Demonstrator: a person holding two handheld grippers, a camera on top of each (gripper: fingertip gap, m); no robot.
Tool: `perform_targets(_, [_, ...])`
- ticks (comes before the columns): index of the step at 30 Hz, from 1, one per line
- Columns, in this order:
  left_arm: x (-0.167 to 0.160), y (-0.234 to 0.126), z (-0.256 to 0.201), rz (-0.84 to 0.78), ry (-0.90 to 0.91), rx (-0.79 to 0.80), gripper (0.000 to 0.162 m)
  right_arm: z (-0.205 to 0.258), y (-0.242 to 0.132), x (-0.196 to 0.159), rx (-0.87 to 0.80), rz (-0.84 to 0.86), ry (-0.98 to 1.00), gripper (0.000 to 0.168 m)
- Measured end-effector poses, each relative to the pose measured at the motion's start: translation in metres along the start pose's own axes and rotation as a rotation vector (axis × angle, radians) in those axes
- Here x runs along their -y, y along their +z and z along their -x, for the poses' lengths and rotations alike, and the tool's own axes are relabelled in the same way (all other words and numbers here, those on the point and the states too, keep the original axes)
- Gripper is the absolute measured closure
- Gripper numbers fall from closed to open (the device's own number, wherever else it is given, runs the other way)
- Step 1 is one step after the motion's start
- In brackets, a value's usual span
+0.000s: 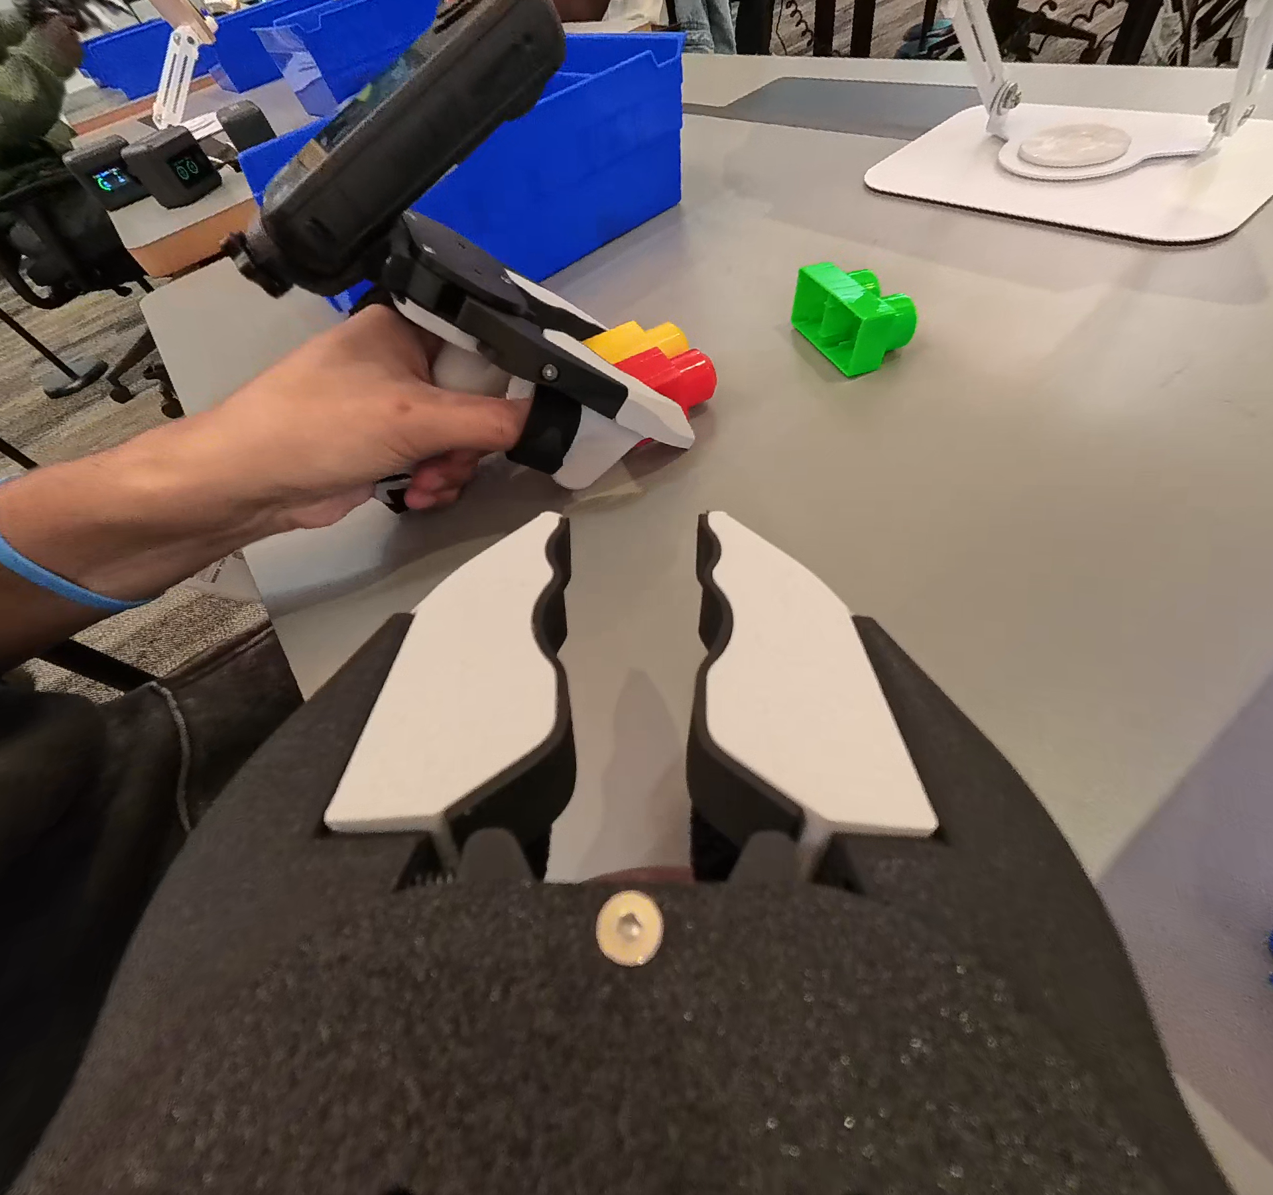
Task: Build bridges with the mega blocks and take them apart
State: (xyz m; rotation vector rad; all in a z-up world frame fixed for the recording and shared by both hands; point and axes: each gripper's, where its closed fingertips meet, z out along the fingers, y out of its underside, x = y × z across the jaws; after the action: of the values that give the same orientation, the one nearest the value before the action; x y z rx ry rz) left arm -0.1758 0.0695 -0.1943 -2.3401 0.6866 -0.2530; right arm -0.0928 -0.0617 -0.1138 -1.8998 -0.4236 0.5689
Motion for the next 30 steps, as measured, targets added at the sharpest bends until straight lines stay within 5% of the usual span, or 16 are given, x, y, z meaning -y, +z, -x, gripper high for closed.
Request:
perform_targets(13, [0.01,-0.016,-0.006,-0.069,0.107,-0.096,0.081,0.0,0.0,0.0,-0.004,-0.001,0.002,0.134])
perform_targets(30, [0.002,-0.021,-0.008,-0.093,0.12,-0.119,0.065,0.002,0.005,-0.006,-0.003,0.024,0.007,0.134])
